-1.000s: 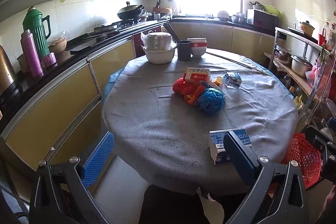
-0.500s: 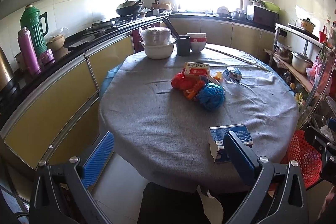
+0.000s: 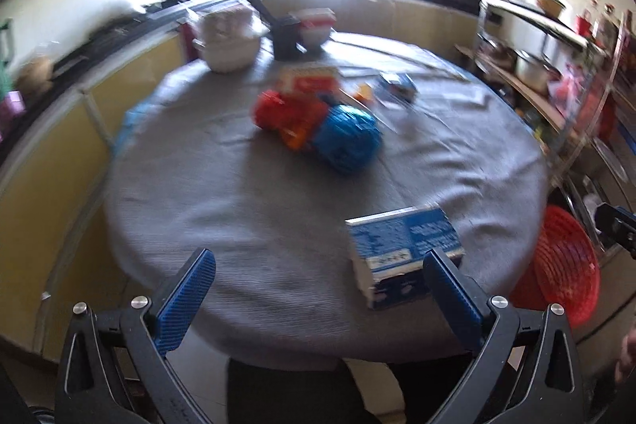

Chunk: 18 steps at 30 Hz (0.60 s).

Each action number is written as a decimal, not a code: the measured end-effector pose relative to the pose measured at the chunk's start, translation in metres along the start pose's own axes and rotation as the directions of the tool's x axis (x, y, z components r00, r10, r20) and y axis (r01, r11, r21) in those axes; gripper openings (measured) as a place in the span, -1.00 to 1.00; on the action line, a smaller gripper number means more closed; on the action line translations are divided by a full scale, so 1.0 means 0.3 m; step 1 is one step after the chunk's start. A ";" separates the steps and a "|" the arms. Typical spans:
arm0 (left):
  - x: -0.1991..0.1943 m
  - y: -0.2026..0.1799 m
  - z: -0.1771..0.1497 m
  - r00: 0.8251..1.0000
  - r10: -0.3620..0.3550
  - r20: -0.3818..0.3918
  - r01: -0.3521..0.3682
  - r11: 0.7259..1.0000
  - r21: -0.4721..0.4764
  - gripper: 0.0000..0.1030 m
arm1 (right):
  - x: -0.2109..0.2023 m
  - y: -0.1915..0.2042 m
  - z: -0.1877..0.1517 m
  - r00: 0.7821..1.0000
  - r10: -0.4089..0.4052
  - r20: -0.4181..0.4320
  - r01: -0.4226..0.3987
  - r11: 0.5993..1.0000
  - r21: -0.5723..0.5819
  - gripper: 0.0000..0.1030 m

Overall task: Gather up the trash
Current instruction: 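Reach the right tool to the blue-and-white box while the left tool approaches the blue bag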

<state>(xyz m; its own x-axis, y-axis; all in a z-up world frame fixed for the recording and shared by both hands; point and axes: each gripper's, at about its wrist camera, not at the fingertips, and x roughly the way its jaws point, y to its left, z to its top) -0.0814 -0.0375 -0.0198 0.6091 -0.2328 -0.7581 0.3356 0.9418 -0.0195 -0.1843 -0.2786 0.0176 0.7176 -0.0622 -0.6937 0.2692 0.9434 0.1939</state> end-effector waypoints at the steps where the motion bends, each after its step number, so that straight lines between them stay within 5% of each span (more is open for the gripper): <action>1: 0.028 -0.007 0.004 0.999 -0.024 -0.028 0.024 1.000 0.002 1.00 | 0.021 -0.020 -0.002 1.000 0.013 -0.011 -0.012 1.000 0.025 1.00; 10: 0.135 -0.046 -0.040 0.984 -0.098 -0.149 0.093 0.995 -0.042 1.00 | 0.158 -0.118 -0.012 0.995 0.039 -0.089 -0.030 0.995 0.099 1.00; 18: 0.198 -0.068 -0.056 0.986 0.029 -0.162 -0.022 0.999 0.043 1.00 | 0.240 -0.100 -0.045 0.981 0.113 -0.155 -0.097 0.990 0.106 1.00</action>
<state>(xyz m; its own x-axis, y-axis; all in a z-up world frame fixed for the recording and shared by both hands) -0.0640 -0.0663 -0.0753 0.4940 -0.1632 -0.8540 0.3524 0.9355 0.0251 -0.1494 -0.3070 -0.0475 0.6347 0.0961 -0.7667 0.2649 0.9051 0.3327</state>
